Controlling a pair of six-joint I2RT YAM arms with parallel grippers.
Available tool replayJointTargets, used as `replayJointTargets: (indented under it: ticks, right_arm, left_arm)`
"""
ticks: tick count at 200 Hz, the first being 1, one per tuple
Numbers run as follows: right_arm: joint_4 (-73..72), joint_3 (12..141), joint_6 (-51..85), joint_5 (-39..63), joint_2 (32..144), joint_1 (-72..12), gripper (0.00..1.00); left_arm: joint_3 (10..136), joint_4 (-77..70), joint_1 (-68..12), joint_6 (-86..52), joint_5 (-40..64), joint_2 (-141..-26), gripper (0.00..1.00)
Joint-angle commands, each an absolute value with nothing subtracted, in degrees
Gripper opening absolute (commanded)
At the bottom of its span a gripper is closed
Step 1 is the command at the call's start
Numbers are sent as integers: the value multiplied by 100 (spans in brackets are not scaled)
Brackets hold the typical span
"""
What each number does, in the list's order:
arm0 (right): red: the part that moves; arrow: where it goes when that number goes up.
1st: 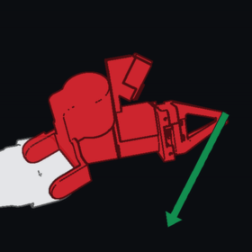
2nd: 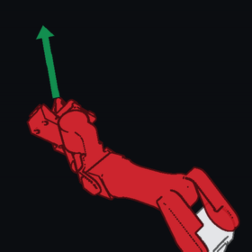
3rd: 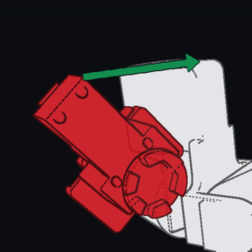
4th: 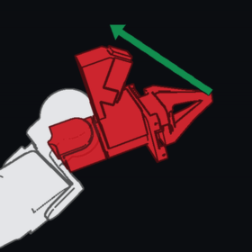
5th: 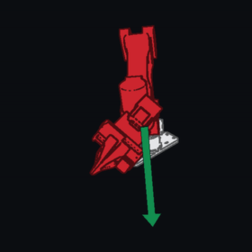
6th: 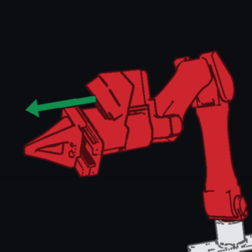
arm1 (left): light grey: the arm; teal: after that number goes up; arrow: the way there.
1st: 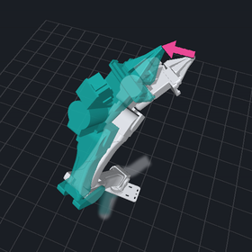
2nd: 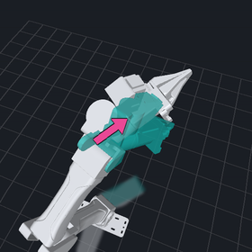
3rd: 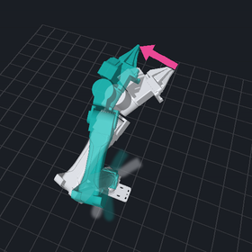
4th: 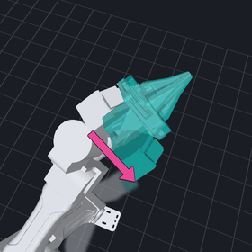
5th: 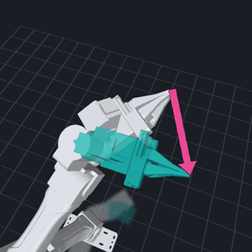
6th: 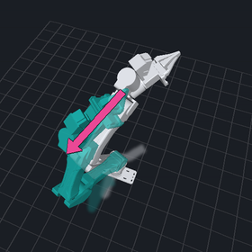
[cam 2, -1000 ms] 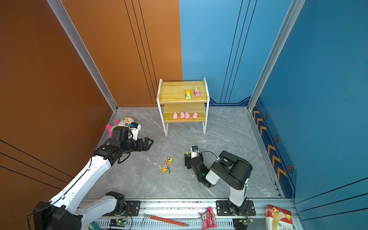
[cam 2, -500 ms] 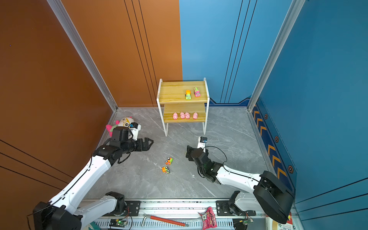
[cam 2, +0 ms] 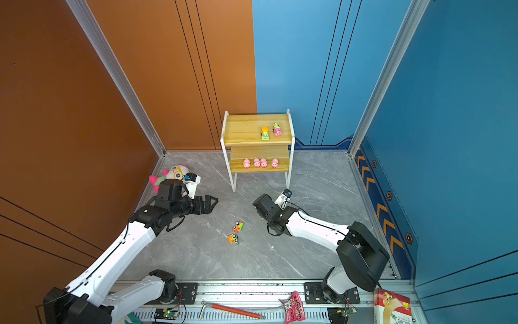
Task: Organize plastic toys on shelves
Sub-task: Rotate the plastic toy at the center of the table.
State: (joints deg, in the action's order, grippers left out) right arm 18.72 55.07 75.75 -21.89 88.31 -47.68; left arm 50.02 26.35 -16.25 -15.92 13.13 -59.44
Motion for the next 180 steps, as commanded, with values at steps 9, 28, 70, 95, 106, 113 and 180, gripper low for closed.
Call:
replayJointTargets:
  ticks: [9,28,70,95,106,113,180]
  right_arm:
    - [2583,5800,8373,-1943,9146,-4729,72]
    - [2620,5829,8578,-1872,9233,-4735,72]
    - [2707,6068,8743,-1659,9629,-4597,72]
    - [2714,6282,8736,-1535,9930,-4468,72]
    - [2740,6364,8757,-1482,10044,-4414,72]
    - [2742,6393,8769,-1460,10112,-4371,72]
    - [2900,6846,8628,-1174,10707,-4149,62]
  left_arm:
    - [4975,2573,-1662,-1573,1334,-5797,97]
    - [4975,2574,-1637,-1573,1344,-5744,97]
    - [4983,2564,-1573,-1603,1399,-5757,97]
    - [4988,2572,-1565,-1598,1398,-5783,97]
    - [4991,2566,-1556,-1600,1403,-5783,97]
    - [4984,2569,-1543,-1600,1403,-5782,97]
    - [4982,2567,-1442,-1589,1375,-5792,97]
